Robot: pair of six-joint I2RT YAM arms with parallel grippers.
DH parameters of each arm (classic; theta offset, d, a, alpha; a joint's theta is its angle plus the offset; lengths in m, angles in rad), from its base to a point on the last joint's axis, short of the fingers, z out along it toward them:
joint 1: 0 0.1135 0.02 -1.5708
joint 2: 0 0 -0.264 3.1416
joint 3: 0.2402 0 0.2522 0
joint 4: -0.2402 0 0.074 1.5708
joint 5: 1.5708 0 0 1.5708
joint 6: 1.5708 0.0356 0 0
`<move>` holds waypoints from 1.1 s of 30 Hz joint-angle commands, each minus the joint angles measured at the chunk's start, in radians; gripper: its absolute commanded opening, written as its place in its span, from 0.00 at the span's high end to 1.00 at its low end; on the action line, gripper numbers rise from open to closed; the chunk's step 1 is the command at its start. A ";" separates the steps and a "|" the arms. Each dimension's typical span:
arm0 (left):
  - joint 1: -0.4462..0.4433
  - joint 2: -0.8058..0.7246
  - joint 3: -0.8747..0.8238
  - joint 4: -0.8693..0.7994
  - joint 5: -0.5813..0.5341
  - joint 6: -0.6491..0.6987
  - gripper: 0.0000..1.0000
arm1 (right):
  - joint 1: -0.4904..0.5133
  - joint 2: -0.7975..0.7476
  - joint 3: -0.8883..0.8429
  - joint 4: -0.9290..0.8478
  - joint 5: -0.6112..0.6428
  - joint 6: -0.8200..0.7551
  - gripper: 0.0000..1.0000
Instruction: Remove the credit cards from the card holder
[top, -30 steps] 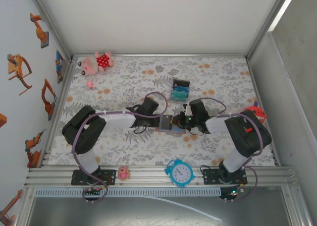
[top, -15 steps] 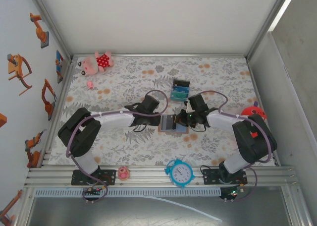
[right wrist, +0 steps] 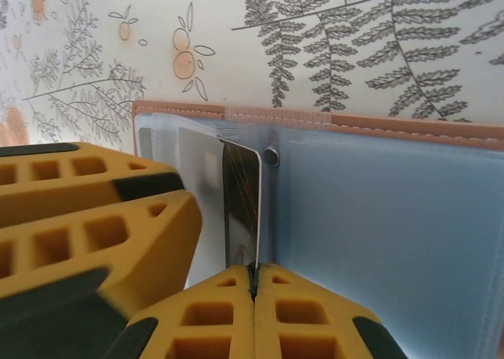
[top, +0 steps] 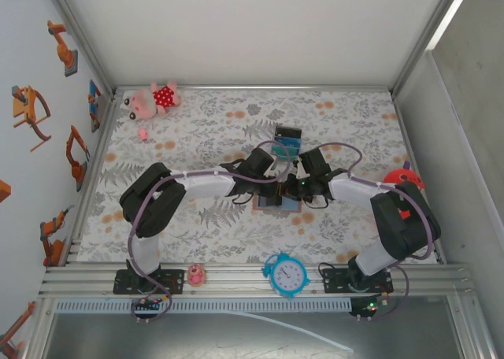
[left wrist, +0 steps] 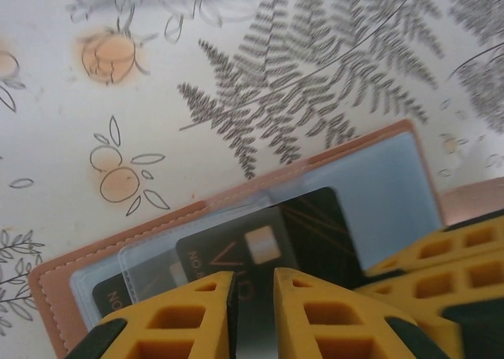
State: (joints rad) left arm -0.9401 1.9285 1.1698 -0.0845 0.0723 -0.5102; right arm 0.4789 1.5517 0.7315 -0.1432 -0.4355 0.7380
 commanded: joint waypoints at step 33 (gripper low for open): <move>0.012 0.009 -0.032 -0.050 -0.010 0.000 0.90 | -0.006 -0.100 0.101 -0.338 0.185 -0.084 1.00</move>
State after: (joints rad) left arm -0.9344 1.9343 1.1610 -0.0910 0.0742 -0.5110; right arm 0.4789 1.4670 0.8116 -0.4213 -0.2852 0.6754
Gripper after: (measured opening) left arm 0.102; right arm 0.040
